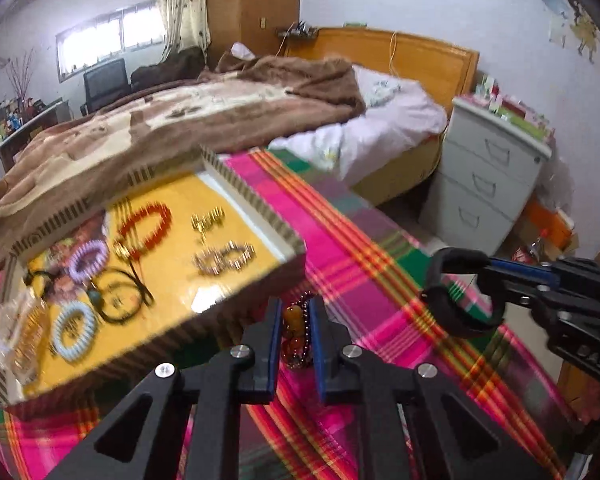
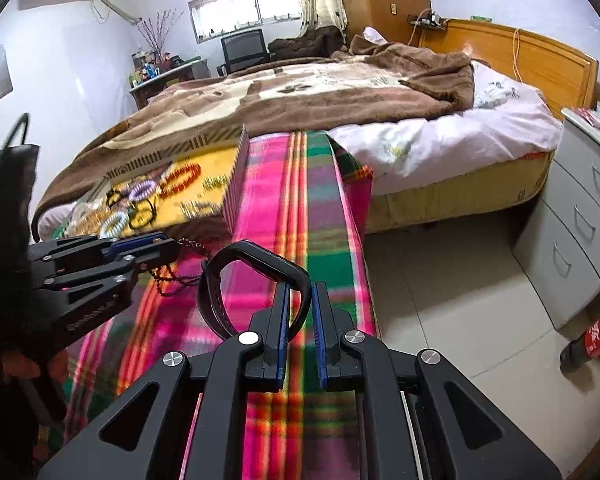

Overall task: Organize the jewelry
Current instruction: 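Carry the black band and dark bead bracelet into the yellow box and open both grippers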

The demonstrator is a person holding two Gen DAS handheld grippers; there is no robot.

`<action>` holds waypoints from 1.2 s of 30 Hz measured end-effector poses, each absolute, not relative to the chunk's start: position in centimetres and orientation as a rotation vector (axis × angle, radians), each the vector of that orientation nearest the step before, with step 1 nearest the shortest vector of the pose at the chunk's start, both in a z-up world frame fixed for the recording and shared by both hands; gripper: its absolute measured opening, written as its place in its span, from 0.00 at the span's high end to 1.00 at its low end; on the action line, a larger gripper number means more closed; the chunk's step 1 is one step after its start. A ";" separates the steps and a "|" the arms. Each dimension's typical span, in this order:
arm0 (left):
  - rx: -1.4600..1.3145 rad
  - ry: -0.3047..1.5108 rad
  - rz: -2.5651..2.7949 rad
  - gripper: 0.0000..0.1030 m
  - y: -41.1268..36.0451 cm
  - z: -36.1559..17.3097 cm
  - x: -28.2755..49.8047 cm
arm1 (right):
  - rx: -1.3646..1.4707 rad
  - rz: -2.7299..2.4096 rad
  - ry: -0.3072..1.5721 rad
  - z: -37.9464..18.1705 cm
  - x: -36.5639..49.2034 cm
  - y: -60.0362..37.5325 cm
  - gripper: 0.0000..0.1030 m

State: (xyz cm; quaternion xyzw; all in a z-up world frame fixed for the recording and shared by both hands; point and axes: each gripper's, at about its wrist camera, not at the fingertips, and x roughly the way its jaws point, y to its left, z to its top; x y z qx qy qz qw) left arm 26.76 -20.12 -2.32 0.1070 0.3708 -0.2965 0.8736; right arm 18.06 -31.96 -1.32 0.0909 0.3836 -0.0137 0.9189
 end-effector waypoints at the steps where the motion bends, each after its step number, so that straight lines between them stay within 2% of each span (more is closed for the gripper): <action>1: 0.212 0.763 -0.612 0.87 -19.7 -1.6 27.1 | 0.184 -0.023 0.781 -0.9 18.5 -31.8 0.89; 11: 0.109 0.714 -0.527 0.87 -14.9 2.3 34.1 | 0.169 0.044 0.768 1.1 26.4 -29.0 0.89; 26: 0.089 0.800 -0.430 0.86 -12.0 -1.4 46.1 | 0.107 0.087 0.897 -2.8 38.6 -24.9 0.89; 31: 0.083 0.863 -0.420 0.85 -12.0 -3.9 47.6 | 0.061 0.086 0.931 -4.1 40.5 -23.6 0.89; 36: 0.049 0.862 -0.428 0.85 -11.8 -4.0 48.0 | 0.057 0.071 0.932 -4.5 41.0 -23.1 0.89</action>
